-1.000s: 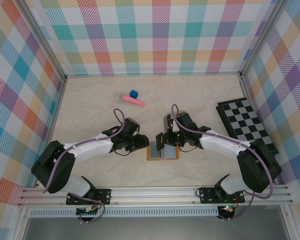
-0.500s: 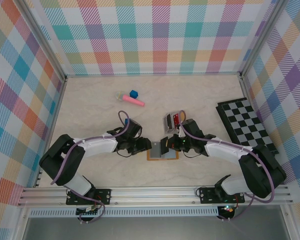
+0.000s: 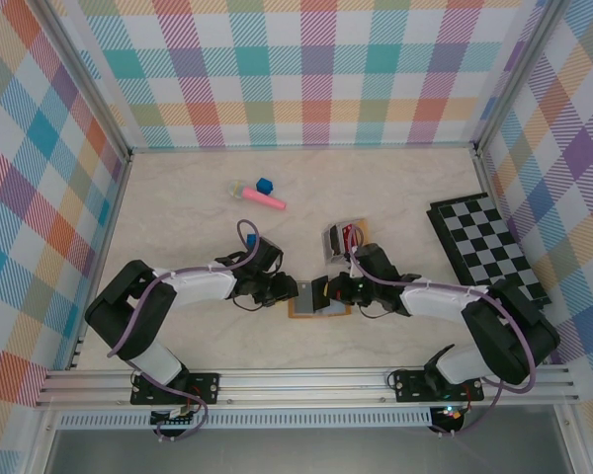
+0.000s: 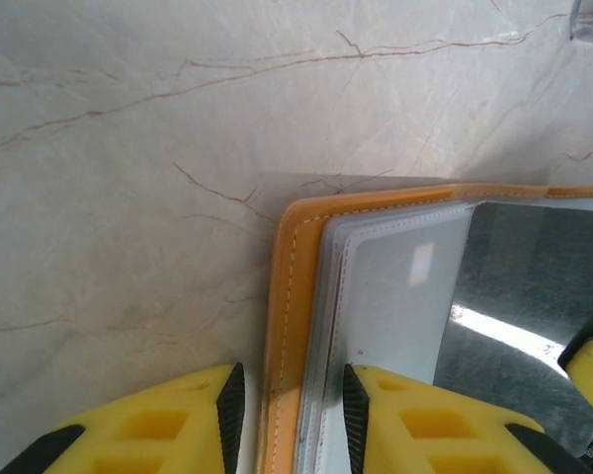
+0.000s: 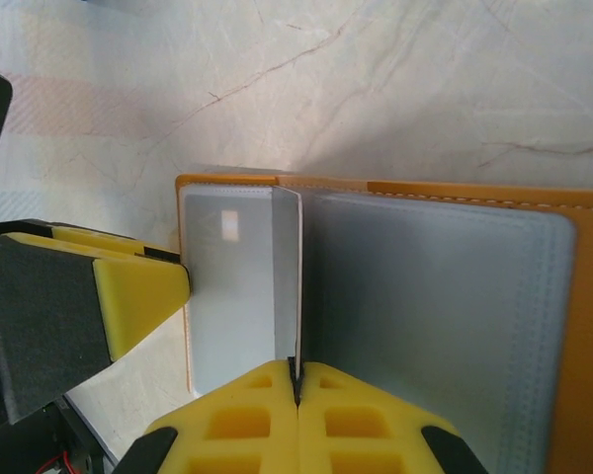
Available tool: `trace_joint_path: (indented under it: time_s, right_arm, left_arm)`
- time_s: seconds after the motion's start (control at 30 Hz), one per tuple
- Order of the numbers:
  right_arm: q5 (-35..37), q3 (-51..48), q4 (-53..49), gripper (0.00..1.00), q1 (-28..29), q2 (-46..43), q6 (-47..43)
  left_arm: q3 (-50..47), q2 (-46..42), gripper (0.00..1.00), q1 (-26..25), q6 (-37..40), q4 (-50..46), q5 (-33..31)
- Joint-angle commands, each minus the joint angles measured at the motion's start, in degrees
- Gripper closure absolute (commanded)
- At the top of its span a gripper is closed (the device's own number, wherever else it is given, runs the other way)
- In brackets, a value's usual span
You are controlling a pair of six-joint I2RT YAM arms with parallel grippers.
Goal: Put the credit cards into the card holder
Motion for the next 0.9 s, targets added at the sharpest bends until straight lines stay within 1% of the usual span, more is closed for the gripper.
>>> trace_joint_path:
  time_s: [0.0,0.17,0.37,0.57,0.73,0.87]
  right_arm:
    - [1.9,-2.4,0.8,1.0,0.7,-1.1,1.5]
    - [4.1,-4.6,1.1,1.0,0.7,-3.6,2.7]
    - [3.3,-4.9,4.6,1.0,1.8,-1.2,3.7]
    - [1.9,-3.8,7.2,1.0,3.6,1.6,3.9]
    - [2.6,-4.3,7.0,1.0,4.0,1.7,4.6]
    - [-0.2,-3.3,7.4,1.0,4.0,3.2,3.9]
  left_arm:
    - [1.1,1.7,0.69,-0.7,0.3,0.5,1.6]
    - [0.8,1.9,0.73,-0.8,0.2,0.6,1.8]
    - [0.8,2.1,0.76,-0.8,-0.1,1.0,2.0]
    - [1.0,2.4,0.76,-1.0,-0.3,1.2,2.2]
    - [1.1,2.4,0.76,-1.0,-0.4,1.2,1.8]
    - [1.1,2.3,0.76,-1.1,-0.4,1.3,1.8]
